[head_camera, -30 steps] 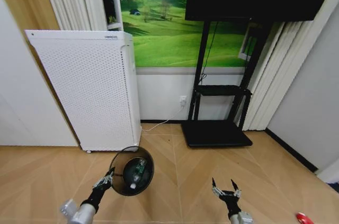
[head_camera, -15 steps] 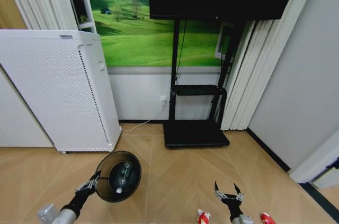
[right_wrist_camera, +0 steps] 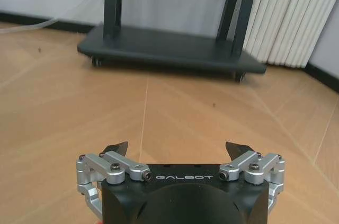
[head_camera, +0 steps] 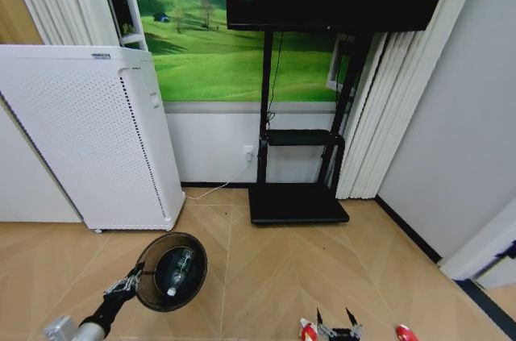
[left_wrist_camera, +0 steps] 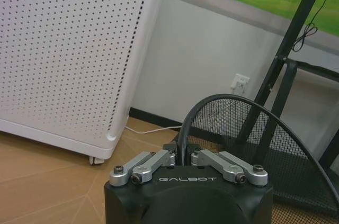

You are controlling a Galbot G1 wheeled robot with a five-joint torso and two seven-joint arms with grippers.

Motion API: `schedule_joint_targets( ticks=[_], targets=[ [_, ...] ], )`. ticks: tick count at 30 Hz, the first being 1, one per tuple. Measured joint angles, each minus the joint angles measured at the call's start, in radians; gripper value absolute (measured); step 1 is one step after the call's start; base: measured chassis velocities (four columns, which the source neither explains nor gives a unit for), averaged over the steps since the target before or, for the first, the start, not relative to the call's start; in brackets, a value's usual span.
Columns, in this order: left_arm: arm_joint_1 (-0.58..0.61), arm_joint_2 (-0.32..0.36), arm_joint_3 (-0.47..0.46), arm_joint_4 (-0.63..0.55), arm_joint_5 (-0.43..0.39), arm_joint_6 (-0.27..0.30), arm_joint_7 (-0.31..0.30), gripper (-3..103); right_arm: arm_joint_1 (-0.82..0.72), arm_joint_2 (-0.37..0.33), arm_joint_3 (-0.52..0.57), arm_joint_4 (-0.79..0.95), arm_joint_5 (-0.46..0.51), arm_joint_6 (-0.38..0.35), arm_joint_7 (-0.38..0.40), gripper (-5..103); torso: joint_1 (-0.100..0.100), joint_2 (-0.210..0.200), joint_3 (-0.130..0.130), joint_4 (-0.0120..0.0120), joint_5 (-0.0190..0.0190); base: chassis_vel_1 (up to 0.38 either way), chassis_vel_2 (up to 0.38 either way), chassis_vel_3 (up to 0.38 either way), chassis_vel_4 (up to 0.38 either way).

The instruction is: Pick up the trash bin and place the garbage on the floor into it.

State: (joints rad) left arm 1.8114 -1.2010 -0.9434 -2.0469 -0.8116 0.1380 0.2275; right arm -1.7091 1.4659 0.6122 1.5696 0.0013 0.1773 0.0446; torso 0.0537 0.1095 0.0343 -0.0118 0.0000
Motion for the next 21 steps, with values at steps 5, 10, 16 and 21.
schedule_joint_targets(
  ticks=[5,10,16,21],
  targets=[
    [-0.018,0.008,-0.006,0.008,-0.011,-0.011,0.018,7,0.010,-0.011,-0.013,-0.076,-0.019,-0.029,-0.002,100,0.000,0.000,0.000,0.0001,0.0000,0.000,0.000,0.000,0.000],
    [-0.028,0.008,0.011,0.017,-0.006,-0.021,0.019,7,-0.005,-0.012,-0.025,-0.098,-0.025,-0.033,-0.016,100,0.000,0.000,0.000,0.0003,-0.0026,0.000,0.000,0.000,0.000],
    [-0.017,-0.001,0.027,0.017,0.011,-0.028,0.023,7,0.004,-0.013,-0.042,-0.105,-0.029,-0.043,-0.043,98,0.000,0.000,0.000,0.0000,-0.0034,0.000,0.000,0.000,0.000],
    [0.001,-0.003,0.033,0.013,0.019,-0.034,0.030,7,0.109,0.015,-0.073,-0.128,-0.052,0.072,0.030,98,0.000,0.000,0.000,-0.0001,0.0011,0.000,0.000,0.000,0.000]
  ],
)
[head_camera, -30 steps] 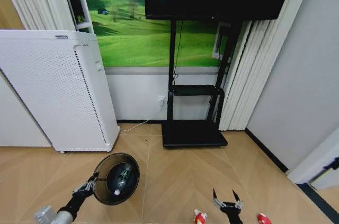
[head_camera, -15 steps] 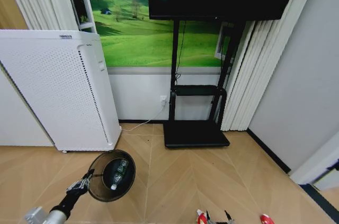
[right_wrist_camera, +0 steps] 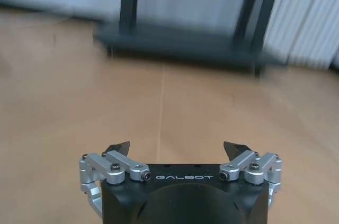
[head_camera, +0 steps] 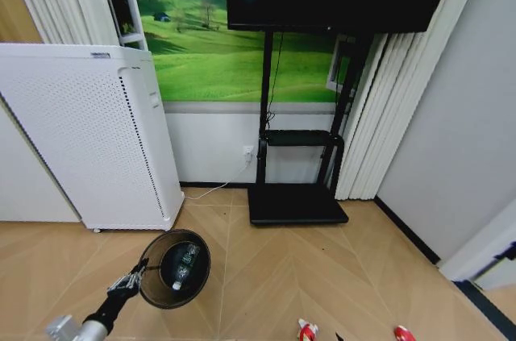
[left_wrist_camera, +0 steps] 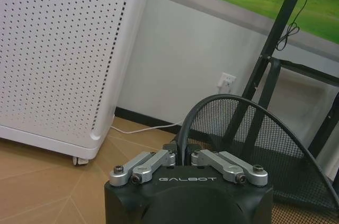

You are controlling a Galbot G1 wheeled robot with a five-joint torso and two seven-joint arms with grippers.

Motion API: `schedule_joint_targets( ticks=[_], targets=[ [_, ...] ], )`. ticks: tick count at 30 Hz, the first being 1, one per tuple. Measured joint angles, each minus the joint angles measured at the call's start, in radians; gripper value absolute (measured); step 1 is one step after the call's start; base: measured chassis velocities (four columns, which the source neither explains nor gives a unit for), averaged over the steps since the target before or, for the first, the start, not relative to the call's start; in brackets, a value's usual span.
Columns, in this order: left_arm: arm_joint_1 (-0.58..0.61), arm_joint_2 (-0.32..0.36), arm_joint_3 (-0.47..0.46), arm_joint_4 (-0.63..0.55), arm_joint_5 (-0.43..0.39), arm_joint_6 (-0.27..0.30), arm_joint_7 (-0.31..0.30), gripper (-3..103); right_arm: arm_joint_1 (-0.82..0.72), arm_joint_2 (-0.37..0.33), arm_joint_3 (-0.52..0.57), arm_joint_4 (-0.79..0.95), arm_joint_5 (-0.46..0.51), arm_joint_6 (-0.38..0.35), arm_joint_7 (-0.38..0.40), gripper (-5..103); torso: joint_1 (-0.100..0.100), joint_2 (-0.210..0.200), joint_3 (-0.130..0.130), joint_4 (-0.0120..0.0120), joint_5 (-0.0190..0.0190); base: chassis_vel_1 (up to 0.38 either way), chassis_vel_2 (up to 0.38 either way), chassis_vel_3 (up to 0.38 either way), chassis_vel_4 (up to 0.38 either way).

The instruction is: Pick up the trash bin and place the garbage on the floor into it.

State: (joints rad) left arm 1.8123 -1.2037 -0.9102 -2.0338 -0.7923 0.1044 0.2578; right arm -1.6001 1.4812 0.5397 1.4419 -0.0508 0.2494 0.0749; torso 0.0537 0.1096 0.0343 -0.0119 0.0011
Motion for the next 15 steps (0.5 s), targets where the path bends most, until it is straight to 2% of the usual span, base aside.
schedule_joint_targets(
  ticks=[1,2,3,4,5,6,7,9,10,11,13,14,15],
  targets=[
    [0.007,-0.003,0.002,-0.003,0.001,-0.001,0.003,7,0.041,0.009,-0.005,-0.024,-0.037,0.053,0.034,98,0.000,0.000,0.000,-0.0004,0.0048,0.000,0.000,0.000,0.000],
    [0.007,-0.003,0.002,-0.003,0.001,-0.001,0.003,7,0.041,0.009,-0.005,-0.024,-0.037,0.053,0.034,98,0.000,0.000,0.000,-0.0004,0.0048,0.000,0.000,0.000,0.000],
    [0.013,-0.009,0.003,-0.008,0.004,-0.008,0.006,7,0.083,0.001,0.001,-0.029,-0.068,0.080,0.067,95,0.000,0.000,0.000,0.0002,0.0050,0.000,0.000,0.000,0.000],
    [0.016,-0.015,0.006,-0.008,0.006,-0.011,0.008,7,0.093,-0.015,-0.006,-0.001,-0.055,0.055,0.073,91,0.000,0.000,0.000,0.0004,-0.0013,0.000,0.000,0.000,0.000],
    [0.016,-0.015,0.006,-0.008,0.006,-0.011,0.008,7,0.093,-0.015,-0.006,-0.001,-0.055,0.055,0.073,91,0.000,0.000,0.000,0.0004,-0.0013,0.000,0.000,0.000,0.000],
    [0.016,-0.018,0.007,-0.008,0.006,-0.011,0.008,7,0.088,-0.037,-0.016,0.027,-0.021,0.023,0.072,95,0.000,0.000,0.000,0.0003,-0.0015,0.000,0.000,0.000,0.000],
    [0.016,-0.019,0.007,-0.008,0.006,-0.011,0.009,7,0.081,-0.048,-0.026,0.042,-0.007,0.012,0.062,95,0.000,0.000,0.000,-0.0002,0.0016,0.000,0.000,0.000,0.000],
    [0.016,-0.019,0.007,-0.007,0.006,-0.015,0.010,7,0.074,-0.060,-0.029,0.047,-0.005,0.013,0.043,99,0.000,0.000,0.000,-0.0004,0.0012,0.000,0.000,0.000,0.000],
    [0.017,-0.019,0.008,-0.004,0.006,-0.016,0.014,7,0.070,-0.071,-0.025,0.039,-0.022,0.034,0.025,100,0.000,0.000,0.000,-0.0003,-0.0017,0.000,0.000,0.000,0.000],
    [0.017,-0.019,0.008,-0.004,0.006,-0.016,0.014,7,0.070,-0.071,-0.025,0.039,-0.022,0.034,0.025,100,0.000,0.000,0.000,-0.0003,-0.0017,0.000,0.000,0.000,0.000],
    [0.019,-0.019,0.008,0.000,0.005,-0.017,0.017,7,0.072,-0.087,-0.015,0.010,-0.075,0.079,0.005,100,0.000,0.000,0.000,-0.0005,0.0004,0.000,0.000,0.000,0.000],
    [0.019,-0.019,0.008,0.000,0.005,-0.017,0.017,7,0.072,-0.087,-0.015,0.010,-0.075,0.079,0.005,100,0.000,0.000,0.000,-0.0005,0.0004,0.000,0.000,0.000,0.000],
    [0.019,-0.019,0.008,0.001,0.005,-0.019,0.019,7,0.080,-0.098,-0.007,-0.003,-0.115,0.105,0.000,100,0.000,0.000,0.000,-0.0005,-0.0003,0.000,0.000,0.000,0.000]
  ],
)
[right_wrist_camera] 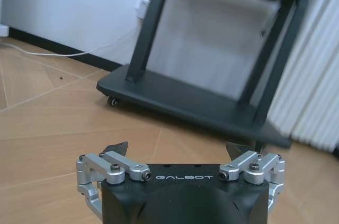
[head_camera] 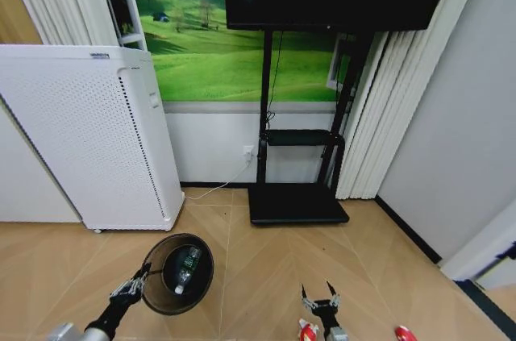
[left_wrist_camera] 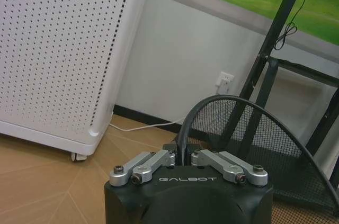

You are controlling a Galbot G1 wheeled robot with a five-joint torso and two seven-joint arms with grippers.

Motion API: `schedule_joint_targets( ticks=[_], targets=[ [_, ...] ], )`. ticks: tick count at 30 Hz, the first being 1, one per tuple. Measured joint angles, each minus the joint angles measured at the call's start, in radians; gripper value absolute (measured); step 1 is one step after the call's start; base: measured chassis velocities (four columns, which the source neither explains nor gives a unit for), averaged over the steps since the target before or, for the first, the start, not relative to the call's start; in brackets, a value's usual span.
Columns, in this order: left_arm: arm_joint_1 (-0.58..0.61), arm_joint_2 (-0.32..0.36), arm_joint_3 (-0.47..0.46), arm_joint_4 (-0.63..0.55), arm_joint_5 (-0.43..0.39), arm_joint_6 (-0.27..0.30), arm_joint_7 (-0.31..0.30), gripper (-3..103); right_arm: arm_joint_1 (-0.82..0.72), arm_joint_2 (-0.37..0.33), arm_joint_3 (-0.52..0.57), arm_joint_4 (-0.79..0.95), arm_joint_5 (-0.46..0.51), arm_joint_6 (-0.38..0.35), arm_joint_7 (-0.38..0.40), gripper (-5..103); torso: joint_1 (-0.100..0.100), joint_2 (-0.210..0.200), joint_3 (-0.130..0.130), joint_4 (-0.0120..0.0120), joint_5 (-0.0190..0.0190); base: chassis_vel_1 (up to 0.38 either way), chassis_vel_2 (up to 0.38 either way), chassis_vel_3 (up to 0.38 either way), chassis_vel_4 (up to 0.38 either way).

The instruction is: Pick up the trash bin and place the garbage on the floor into it.

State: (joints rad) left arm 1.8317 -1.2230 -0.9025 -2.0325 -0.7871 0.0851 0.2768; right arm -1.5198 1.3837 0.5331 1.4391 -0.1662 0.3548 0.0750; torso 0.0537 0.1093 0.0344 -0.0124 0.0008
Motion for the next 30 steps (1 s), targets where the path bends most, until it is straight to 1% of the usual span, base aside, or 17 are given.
schedule_joint_targets(
  ticks=[2,4,8,9,10,13,14,15,16,17,19,23,24,26,27,28,30],
  targets=[
    [0.001,-0.001,0.000,0.004,0.000,0.000,0.001,7,0.019,-0.025,0.015,-0.014,-0.071,0.031,-0.005,100,0.000,0.000,0.000,0.0005,-0.0009,0.000,0.000,0.000,0.000],
    [0.001,-0.001,0.001,0.004,0.000,-0.001,0.002,7,0.031,-0.044,0.022,-0.018,-0.118,0.038,-0.008,100,0.000,0.000,0.000,0.0003,-0.0002,0.000,0.000,0.000,0.000],
    [0.001,-0.002,0.001,0.004,-0.001,-0.001,0.002,7,0.042,-0.057,0.028,-0.022,-0.157,0.051,-0.012,100,0.000,0.000,0.000,0.0003,-0.0003,0.000,0.000,0.000,0.000],
    [0.002,-0.003,0.001,0.005,-0.003,-0.003,0.003,7,0.059,-0.078,0.041,-0.029,-0.223,0.085,-0.020,100,0.000,0.000,0.000,0.0005,-0.0009,0.000,0.000,0.000,0.000],
    [0.002,-0.003,0.001,0.005,-0.003,-0.003,0.003,7,0.059,-0.078,0.041,-0.029,-0.223,0.085,-0.020,100,0.000,0.000,0.000,0.0005,-0.0009,0.000,0.000,0.000,0.000],
    [0.004,-0.003,-0.002,0.008,-0.007,-0.008,0.006,7,0.047,-0.109,0.044,-0.008,-0.235,0.076,-0.059,100,0.000,0.000,0.000,0.0006,-0.0004,0.000,0.000,0.000,0.000],
    [0.005,-0.003,-0.005,0.018,-0.012,-0.016,0.008,7,0.021,-0.134,0.050,0.017,-0.275,0.084,-0.115,100,0.000,0.000,0.000,0.0002,-0.0010,0.000,0.000,0.000,0.000],
    [0.005,-0.003,-0.005,0.018,-0.012,-0.016,0.008,7,0.021,-0.134,0.050,0.017,-0.275,0.084,-0.115,100,0.000,0.000,0.000,0.0002,-0.0010,0.000,0.000,0.000,0.000],
    [0.007,-0.002,-0.006,0.024,-0.016,-0.022,0.012,7,0.023,-0.155,0.066,0.006,-0.383,0.146,-0.164,100,0.000,0.000,0.000,0.0004,-0.0007,0.000,0.000,0.000,0.000],
    [0.007,-0.003,-0.007,0.025,-0.020,-0.023,0.012,7,0.026,-0.165,0.074,-0.005,-0.407,0.166,-0.182,100,0.000,0.000,0.000,0.0006,-0.0009,0.000,0.000,0.000,0.000],
    [0.008,-0.005,-0.007,0.025,-0.026,-0.024,0.012,7,0.022,-0.170,0.073,-0.008,-0.372,0.154,-0.186,100,0.000,0.000,0.000,0.0007,-0.0008,0.000,0.000,0.000,0.000],
    [0.011,-0.010,-0.003,0.024,-0.038,-0.024,0.013,7,-0.016,-0.166,0.050,0.020,-0.123,0.008,-0.164,100,0.000,0.000,0.000,0.0003,-0.0005,0.000,0.000,0.000,0.000],
    [0.011,-0.010,-0.003,0.024,-0.038,-0.024,0.013,7,-0.016,-0.166,0.050,0.020,-0.123,0.008,-0.164,100,0.000,0.000,0.000,0.0003,-0.0005,0.000,0.000,0.000,0.000],
    [0.012,-0.011,0.000,0.023,-0.038,-0.026,0.013,7,-0.036,-0.163,0.043,0.056,0.015,-0.041,-0.159,100,0.000,0.000,0.000,0.0004,-0.0009,0.000,0.000,0.000,0.000],
    [0.012,-0.011,0.000,0.023,-0.038,-0.026,0.013,7,-0.036,-0.163,0.043,0.056,0.015,-0.041,-0.159,100,0.000,0.000,0.000,0.0004,-0.0009,0.000,0.000,0.000,0.000],
    [0.012,-0.013,0.003,0.022,-0.038,-0.026,0.013,7,-0.045,-0.158,0.044,0.085,0.083,-0.067,-0.153,100,0.000,0.000,0.000,0.0004,-0.0006,0.000,0.000,0.000,0.000],
    [0.012,-0.015,0.005,0.021,-0.036,-0.026,0.013,7,-0.051,-0.156,0.047,0.105,0.098,-0.082,-0.153,100,0.000,0.000,0.000,0.0005,-0.0008,0.000,0.000,0.000,0.000]
  ],
)
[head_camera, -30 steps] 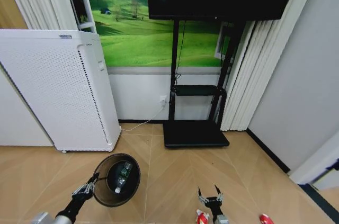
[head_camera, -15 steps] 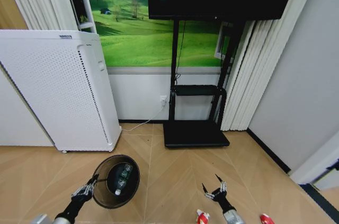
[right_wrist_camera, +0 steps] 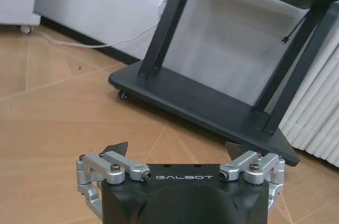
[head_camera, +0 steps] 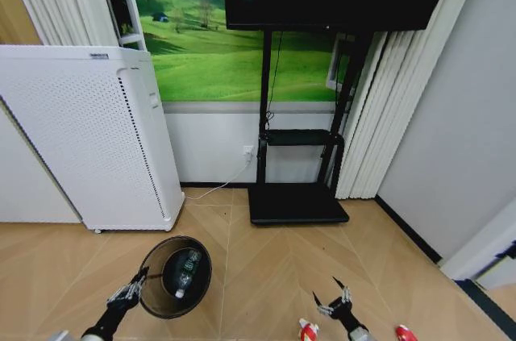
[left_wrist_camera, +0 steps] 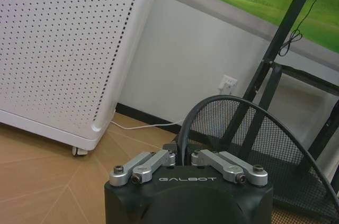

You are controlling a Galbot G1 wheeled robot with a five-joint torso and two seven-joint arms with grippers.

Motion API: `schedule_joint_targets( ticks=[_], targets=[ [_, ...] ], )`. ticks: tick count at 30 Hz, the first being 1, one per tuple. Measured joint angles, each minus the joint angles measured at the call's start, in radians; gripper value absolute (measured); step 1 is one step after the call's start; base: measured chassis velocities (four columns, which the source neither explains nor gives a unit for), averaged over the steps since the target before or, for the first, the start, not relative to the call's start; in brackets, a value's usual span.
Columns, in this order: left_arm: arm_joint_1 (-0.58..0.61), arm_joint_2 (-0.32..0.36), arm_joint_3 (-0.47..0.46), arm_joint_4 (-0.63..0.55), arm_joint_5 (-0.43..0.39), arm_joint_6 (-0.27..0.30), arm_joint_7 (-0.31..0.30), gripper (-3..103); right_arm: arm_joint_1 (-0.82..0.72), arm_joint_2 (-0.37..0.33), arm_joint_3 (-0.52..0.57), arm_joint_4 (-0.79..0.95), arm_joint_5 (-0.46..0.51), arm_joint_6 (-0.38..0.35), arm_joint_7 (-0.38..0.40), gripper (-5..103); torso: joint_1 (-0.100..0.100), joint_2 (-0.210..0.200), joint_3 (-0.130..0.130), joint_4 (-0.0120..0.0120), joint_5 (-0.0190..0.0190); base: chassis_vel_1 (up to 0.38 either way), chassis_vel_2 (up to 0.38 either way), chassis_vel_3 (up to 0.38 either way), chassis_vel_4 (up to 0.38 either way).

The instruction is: Pick up the trash bin and place the garbage on the floor into it.

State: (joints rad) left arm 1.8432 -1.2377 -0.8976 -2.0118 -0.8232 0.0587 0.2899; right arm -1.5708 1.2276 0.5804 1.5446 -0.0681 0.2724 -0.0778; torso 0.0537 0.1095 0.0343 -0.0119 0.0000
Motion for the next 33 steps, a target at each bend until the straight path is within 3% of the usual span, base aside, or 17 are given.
schedule_joint_targets(
  ticks=[18,23,26,33],
  targets=[
    [0.007,-0.007,0.003,-0.004,0.006,-0.008,0.004,7,-0.011,0.034,-0.014,0.014,0.044,-0.009,0.038,100,0.000,0.000,0.000,0.0000,0.0002,0.066,0.066,-0.070,-0.071],
    [0.006,-0.011,0.003,-0.006,0.006,-0.008,0.004,7,-0.009,0.019,-0.021,-0.008,0.107,-0.080,0.031,100,0.000,0.000,0.000,0.0001,-0.0003,0.170,0.176,-0.174,-0.159],
    [0.004,-0.012,0.003,-0.006,0.006,-0.008,0.003,7,-0.031,-0.026,-0.018,-0.019,0.173,-0.177,-0.041,100,0.000,0.000,0.000,0.0000,-0.0001,0.070,0.057,-0.037,-0.057],
    [0.001,-0.013,0.006,-0.005,0.009,-0.008,0.003,7,-0.045,-0.052,-0.019,-0.079,0.199,-0.244,-0.109,100,0.000,0.000,0.000,-0.0004,0.0001,-0.046,-0.043,0.038,0.029]
  ],
)
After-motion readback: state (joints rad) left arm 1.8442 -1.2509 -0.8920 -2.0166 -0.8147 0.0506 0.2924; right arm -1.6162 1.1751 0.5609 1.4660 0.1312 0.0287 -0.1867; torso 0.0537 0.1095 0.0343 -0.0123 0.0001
